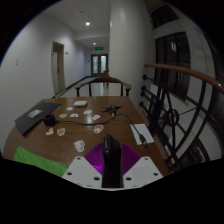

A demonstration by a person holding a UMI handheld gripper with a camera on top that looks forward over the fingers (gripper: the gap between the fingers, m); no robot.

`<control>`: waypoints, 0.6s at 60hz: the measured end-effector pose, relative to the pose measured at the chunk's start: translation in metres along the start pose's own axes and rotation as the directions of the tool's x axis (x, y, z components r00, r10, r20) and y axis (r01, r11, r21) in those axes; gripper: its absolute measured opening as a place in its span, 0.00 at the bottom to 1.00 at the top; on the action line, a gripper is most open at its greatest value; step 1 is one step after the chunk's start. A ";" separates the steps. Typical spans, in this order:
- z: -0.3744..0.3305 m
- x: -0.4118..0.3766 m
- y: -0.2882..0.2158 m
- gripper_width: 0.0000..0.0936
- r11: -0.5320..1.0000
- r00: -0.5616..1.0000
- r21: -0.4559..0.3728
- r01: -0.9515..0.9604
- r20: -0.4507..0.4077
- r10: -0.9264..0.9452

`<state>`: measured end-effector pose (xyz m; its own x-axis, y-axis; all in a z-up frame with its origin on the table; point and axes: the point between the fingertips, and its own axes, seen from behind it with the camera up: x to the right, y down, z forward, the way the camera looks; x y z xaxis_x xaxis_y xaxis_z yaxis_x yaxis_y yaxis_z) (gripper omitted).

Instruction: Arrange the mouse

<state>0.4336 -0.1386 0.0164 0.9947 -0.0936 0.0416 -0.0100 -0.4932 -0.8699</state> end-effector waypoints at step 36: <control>-0.258 -0.057 0.109 0.19 0.984 0.988 0.157 0.080 0.119 -0.099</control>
<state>0.3495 -0.4097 0.0459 0.9958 0.0597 0.0688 0.0857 -0.3575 -0.9300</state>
